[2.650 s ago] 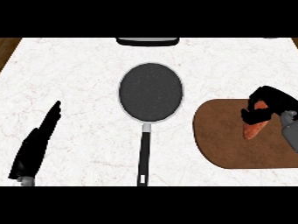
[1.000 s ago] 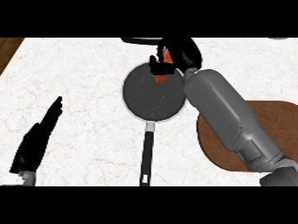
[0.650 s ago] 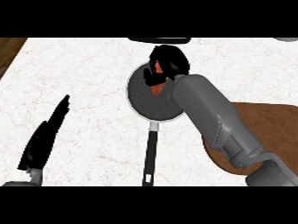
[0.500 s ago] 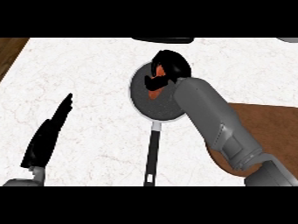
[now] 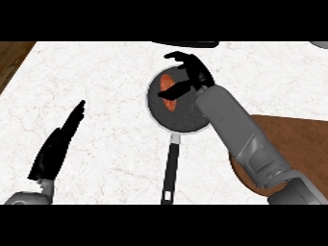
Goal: Pick the sweet potato from the cutting board and place it in the pan
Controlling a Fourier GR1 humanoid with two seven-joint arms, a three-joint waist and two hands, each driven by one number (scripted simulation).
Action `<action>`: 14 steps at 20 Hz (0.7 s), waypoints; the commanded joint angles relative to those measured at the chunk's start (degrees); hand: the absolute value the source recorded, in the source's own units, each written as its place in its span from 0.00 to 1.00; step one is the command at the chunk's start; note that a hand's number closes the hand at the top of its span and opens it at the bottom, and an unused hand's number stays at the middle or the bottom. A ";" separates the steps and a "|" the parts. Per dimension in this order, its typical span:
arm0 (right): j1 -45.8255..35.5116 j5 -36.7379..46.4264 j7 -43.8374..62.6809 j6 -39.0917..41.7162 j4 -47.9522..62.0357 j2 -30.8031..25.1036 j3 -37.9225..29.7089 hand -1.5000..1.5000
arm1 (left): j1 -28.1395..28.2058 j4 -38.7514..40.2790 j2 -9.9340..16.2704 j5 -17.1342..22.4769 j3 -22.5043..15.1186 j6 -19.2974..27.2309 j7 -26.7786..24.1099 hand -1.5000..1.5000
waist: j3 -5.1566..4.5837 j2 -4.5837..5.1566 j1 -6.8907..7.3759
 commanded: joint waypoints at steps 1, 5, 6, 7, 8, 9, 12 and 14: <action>1.26 -4.98 -7.12 -7.69 -1.06 0.05 -3.43 0.00 | -0.17 0.92 -0.05 -0.64 -0.11 0.11 -0.39 0.50 | 0.03 0.01 -0.25; -1.39 -8.70 -7.95 -12.91 0.13 0.05 -8.42 0.00 | 1.51 0.77 0.50 1.13 1.54 -0.69 -0.86 0.50 | -0.03 -0.57 -2.02; -0.88 -9.67 -8.31 -15.12 0.80 0.05 -9.08 0.00 | 1.61 -0.40 1.56 1.09 2.44 -0.64 0.18 0.50 | -0.01 -0.66 -1.78; -4.15 -9.77 -6.59 -15.23 1.08 -0.13 -11.24 0.00 | 2.12 -1.69 1.05 0.56 1.94 0.08 0.72 0.50 | -0.02 -0.83 -2.62; -3.61 -10.55 -7.64 -17.56 1.35 -0.19 -12.59 0.00 | 2.86 -0.20 0.45 0.55 1.92 0.37 -0.45 0.50 | -0.05 -0.66 -2.80; -2.21 -10.56 -9.47 -17.85 2.33 -1.36 -13.09 0.00 | 1.94 -1.14 2.79 2.62 4.37 -1.60 0.75 0.50 | -0.04 -0.66 -3.01; -0.50 -12.82 -12.66 -14.36 3.21 -6.57 -16.23 0.00 | 3.63 -1.67 1.36 1.21 2.85 -0.48 -0.02 0.50 | -0.02 -0.72 -3.90; 1.45 -14.36 -16.89 -12.71 3.09 -7.47 -18.12 0.00 | 1.99 -0.79 0.86 1.15 3.29 -0.04 1.62 0.50 | 0.00 -0.83 -4.50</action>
